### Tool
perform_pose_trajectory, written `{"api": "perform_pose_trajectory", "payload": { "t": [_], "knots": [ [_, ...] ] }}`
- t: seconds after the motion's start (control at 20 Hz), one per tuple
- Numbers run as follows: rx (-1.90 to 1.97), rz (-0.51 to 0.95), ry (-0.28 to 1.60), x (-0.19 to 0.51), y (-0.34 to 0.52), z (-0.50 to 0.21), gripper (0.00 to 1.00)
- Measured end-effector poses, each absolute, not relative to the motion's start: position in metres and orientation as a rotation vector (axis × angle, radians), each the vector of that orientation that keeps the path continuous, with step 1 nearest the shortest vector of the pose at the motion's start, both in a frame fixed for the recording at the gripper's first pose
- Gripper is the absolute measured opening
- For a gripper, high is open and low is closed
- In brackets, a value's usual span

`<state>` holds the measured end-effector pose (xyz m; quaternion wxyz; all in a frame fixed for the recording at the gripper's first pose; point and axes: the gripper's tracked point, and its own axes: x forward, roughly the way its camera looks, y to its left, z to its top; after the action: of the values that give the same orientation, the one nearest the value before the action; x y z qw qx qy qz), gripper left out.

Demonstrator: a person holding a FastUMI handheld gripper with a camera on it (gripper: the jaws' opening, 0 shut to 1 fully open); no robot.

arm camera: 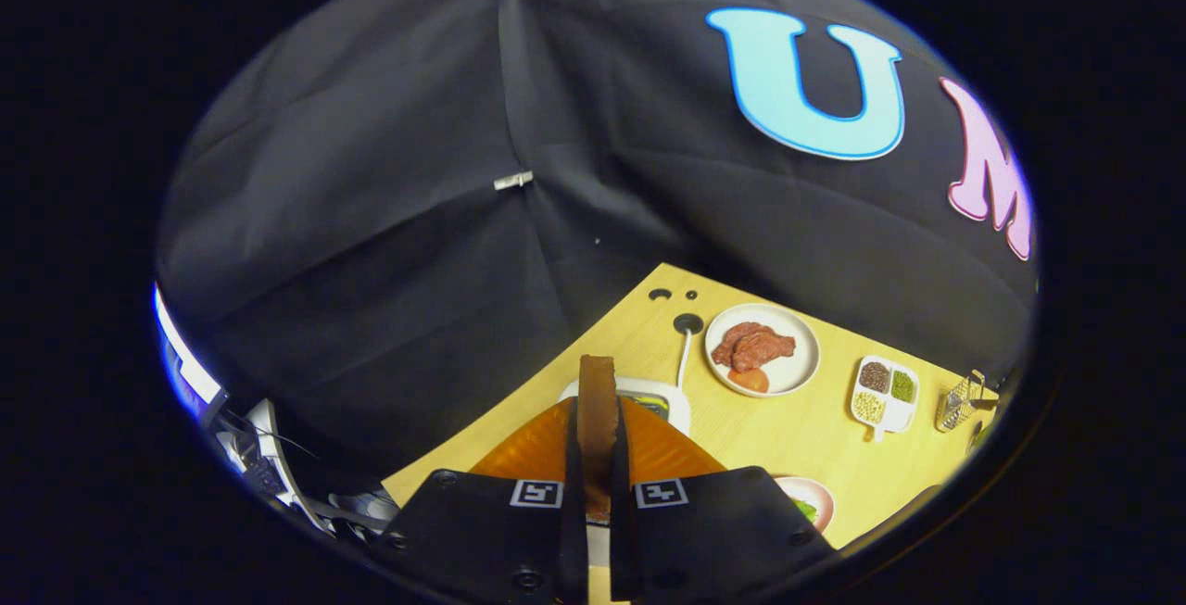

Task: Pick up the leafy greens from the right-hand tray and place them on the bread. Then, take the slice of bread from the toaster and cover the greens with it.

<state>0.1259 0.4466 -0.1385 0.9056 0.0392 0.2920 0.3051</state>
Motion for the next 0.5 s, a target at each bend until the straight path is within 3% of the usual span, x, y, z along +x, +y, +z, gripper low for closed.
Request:
{"api": "perform_pose_trajectory", "payload": {
  "t": [0.3,0.5],
  "knots": [
    [0.113,0.529,0.516,0.128,0.361,-0.103,0.14],
    [0.099,0.414,0.538,0.118,0.294,-0.127,0.13]
  ]
}}
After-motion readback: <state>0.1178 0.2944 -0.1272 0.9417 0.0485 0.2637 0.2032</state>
